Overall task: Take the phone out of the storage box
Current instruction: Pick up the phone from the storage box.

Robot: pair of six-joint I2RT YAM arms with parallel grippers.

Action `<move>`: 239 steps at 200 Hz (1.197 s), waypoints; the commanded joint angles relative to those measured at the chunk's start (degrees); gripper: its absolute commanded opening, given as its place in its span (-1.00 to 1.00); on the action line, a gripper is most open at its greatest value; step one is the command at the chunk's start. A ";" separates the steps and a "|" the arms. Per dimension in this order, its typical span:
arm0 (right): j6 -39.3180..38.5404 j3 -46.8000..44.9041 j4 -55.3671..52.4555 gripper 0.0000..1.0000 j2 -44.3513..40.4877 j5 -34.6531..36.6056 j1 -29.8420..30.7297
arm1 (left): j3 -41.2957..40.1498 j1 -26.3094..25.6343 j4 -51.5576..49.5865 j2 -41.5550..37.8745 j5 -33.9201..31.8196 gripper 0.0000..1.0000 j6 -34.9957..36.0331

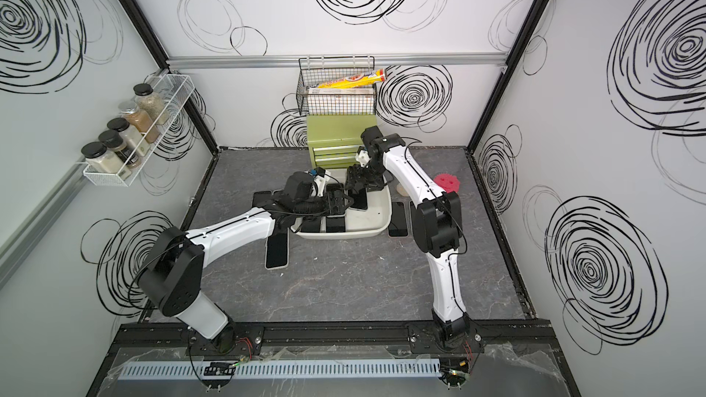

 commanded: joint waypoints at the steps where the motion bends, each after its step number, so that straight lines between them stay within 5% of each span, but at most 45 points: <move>1: -0.05 -0.85 -0.40 -0.30 -3.83 -3.22 0.65 | 2.93 -0.22 4.33 2.47 1.11 0.67 -0.80; 26: 0.21 -1.17 -0.53 -0.32 -4.73 -4.62 0.82 | 3.76 -0.31 5.26 4.17 0.99 0.45 -0.82; 65: 1.07 -4.48 1.20 -0.33 -7.00 -7.27 0.91 | 5.50 -0.54 7.23 6.17 1.95 -0.15 -1.50; 92: 1.62 -6.00 2.23 -0.34 -7.73 -9.35 1.04 | 5.61 -0.58 7.79 6.40 1.69 -0.25 -1.75; 128: 2.15 -8.82 4.25 -0.31 -8.55 -12.78 1.09 | 4.63 -0.70 9.45 5.10 1.51 -0.71 -2.35; 169: 2.15 -9.26 5.23 0.09 -8.03 -14.82 1.09 | 3.04 -0.71 11.61 1.75 2.56 -0.88 -4.35; 203: 3.08 -6.64 6.16 0.70 -7.16 -15.57 -0.04 | -0.16 -0.72 12.80 -2.39 5.19 -0.91 -6.22; 239: 8.78 -2.43 13.35 0.91 -6.31 -23.79 -4.97 | -7.48 -0.85 12.39 -9.72 7.41 -0.91 -7.30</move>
